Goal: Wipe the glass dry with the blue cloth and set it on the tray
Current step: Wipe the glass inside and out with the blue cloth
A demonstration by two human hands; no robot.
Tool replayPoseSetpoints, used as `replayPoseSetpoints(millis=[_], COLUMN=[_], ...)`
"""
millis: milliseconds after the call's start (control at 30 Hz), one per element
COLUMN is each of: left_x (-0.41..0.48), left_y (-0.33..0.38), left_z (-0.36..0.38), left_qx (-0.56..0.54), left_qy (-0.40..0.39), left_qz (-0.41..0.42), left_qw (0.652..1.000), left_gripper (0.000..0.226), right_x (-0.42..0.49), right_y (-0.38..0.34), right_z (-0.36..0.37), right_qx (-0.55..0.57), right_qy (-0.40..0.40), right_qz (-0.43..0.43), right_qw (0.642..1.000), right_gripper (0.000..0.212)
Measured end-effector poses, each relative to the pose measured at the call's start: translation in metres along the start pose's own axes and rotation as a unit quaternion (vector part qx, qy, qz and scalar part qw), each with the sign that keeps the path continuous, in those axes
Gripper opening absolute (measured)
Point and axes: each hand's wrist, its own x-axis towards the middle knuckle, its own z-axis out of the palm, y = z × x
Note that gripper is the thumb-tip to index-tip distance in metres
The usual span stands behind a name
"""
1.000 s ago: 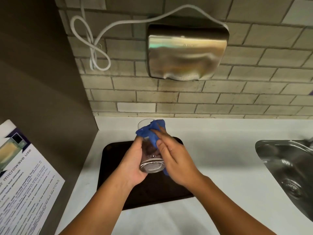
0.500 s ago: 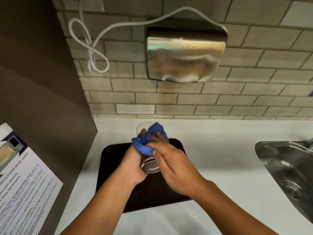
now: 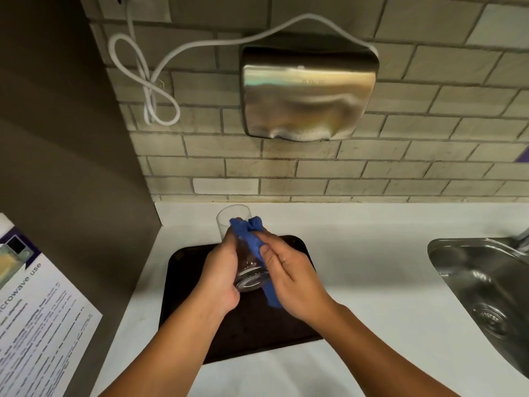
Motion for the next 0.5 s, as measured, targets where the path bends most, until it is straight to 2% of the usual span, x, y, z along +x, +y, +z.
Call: replayPoseSetpoints(millis=[167,233,333,400,500], left_x=[0.009,0.004,-0.002,0.000,0.002], left_y=[-0.010,-0.006,-0.003,0.000,0.004], left_z=[-0.008,0.003,0.009,0.010,0.011], left_qx=[-0.037,-0.016,-0.015,-0.011,-0.039], left_qy=[0.010,0.031,0.067,0.096,0.118], left_qz=[0.010,0.023,0.113,0.167,0.209], left_qw=[0.999,0.999,0.991,0.981,0.970], left_gripper=[0.040,0.029,0.034,0.035,0.067], right_x=[-0.007,-0.001,0.005,0.000,-0.008], right_y=[0.001,0.001,-0.010,-0.015,-0.017], right_z=[0.015,0.012,0.009,0.018,0.032], right_qx=[-0.059,0.013,0.180,0.216,0.285], right_qy=[-0.019,0.007,0.052,0.076,0.104], right_qz=[-0.051,-0.001,0.105,0.136,0.177], right_qw=[0.997,1.000,0.977,0.964,0.936], right_gripper=[0.041,0.040,0.042,0.043,0.041])
